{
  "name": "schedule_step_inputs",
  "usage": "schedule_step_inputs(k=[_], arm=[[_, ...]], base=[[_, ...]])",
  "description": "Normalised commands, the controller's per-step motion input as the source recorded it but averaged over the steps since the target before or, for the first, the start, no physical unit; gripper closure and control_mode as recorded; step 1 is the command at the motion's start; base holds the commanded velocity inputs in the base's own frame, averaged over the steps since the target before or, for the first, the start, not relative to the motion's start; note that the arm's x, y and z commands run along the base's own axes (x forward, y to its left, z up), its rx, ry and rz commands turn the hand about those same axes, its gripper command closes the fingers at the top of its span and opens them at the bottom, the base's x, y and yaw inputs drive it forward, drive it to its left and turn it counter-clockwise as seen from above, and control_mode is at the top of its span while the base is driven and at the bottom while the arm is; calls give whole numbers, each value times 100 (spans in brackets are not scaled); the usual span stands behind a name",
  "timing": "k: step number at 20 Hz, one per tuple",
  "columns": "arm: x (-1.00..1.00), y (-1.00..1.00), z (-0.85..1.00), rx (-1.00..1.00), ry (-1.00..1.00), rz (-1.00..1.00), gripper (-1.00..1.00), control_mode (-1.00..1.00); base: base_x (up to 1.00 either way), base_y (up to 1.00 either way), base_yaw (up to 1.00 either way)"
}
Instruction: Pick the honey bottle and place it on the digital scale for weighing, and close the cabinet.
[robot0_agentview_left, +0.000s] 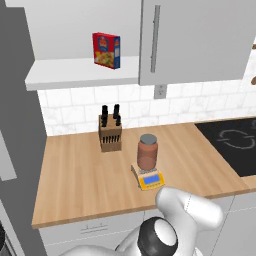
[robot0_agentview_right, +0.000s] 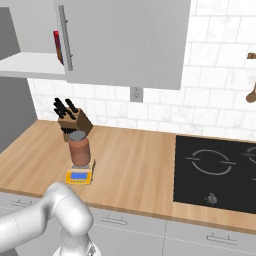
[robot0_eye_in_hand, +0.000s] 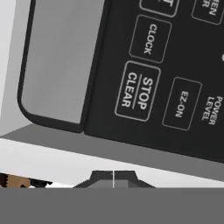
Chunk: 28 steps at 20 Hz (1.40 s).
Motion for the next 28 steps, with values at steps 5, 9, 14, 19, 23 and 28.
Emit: schedule_step_inputs(k=[5,9,14,19,23,28], arm=[[85,-44,-11,0,11,0,100,-100],[44,-80,0,1,13,-2,100,-100],[60,-97,-1,2,17,-2,100,-100],[67,-68,-6,0,16,0,100,-100],[20,-98,0,3,0,-4,100,-100],[37,-98,0,2,-8,-7,100,-100]], base=[[0,0,0],[0,0,0],[0,0,0],[0,0,0],[0,0,0],[0,0,0]])
